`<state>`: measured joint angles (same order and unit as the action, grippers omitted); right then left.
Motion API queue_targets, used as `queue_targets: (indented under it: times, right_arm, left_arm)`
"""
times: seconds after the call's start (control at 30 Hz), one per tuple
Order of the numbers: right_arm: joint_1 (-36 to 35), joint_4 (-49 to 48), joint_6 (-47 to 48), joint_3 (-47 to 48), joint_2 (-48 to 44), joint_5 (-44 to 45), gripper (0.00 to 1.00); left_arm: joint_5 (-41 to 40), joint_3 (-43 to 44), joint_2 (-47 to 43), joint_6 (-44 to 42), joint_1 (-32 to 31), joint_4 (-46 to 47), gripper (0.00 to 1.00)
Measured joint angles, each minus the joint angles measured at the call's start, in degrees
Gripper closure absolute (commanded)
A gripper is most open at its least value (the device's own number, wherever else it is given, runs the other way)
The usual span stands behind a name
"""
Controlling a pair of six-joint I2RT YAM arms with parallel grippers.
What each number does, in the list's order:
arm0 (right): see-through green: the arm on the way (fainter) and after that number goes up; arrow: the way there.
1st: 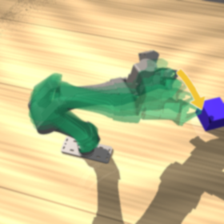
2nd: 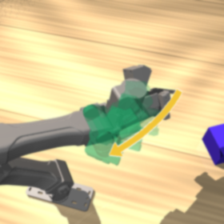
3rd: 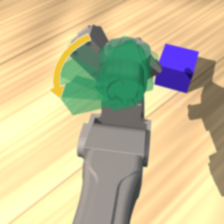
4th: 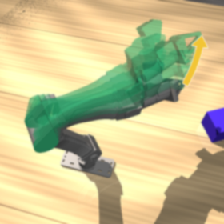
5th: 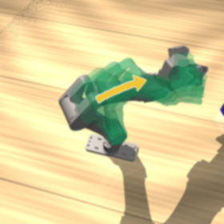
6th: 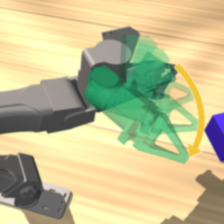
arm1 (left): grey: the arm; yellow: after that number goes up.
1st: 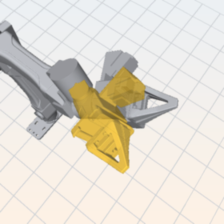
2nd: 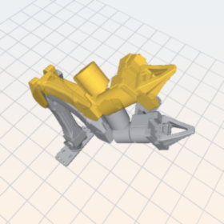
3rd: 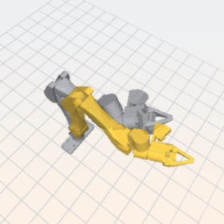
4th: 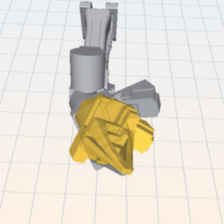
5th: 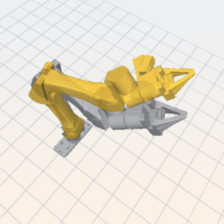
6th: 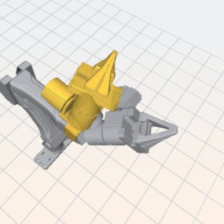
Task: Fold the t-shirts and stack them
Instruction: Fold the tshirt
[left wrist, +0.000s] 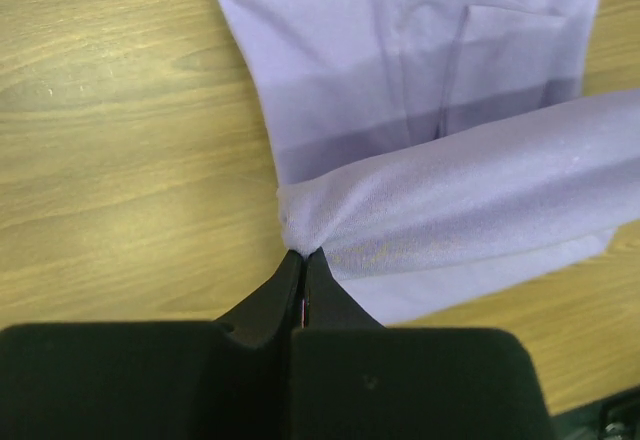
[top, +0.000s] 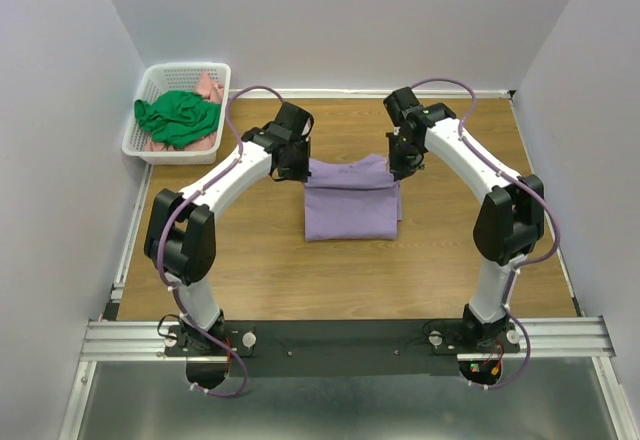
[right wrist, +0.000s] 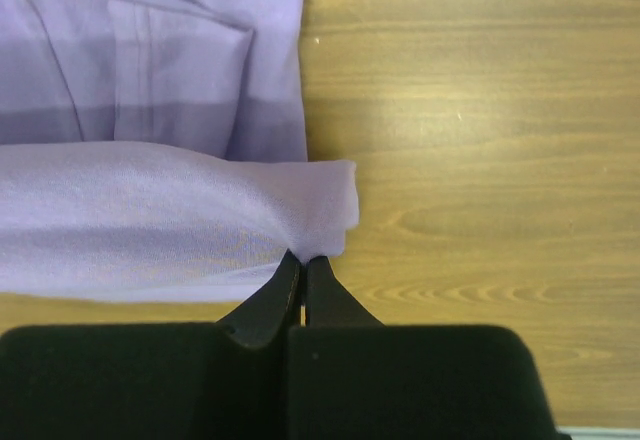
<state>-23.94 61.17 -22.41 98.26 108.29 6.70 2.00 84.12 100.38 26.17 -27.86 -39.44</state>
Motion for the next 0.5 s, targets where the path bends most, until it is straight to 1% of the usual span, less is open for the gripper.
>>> queue_targets:
  times: [0.17,0.5]
  right_arm:
    - [0.83,-3.82,0.2,0.0,3.23,-0.66,0.99]
    - [2.27,-9.18,0.2,-0.13,7.8,-1.49,0.99]
  left_arm:
    - [-0.46,0.22,4.44,-0.07,1.25,1.75,1.0]
    - [-2.05,0.72,9.16,0.0,1.88,6.25,1.0]
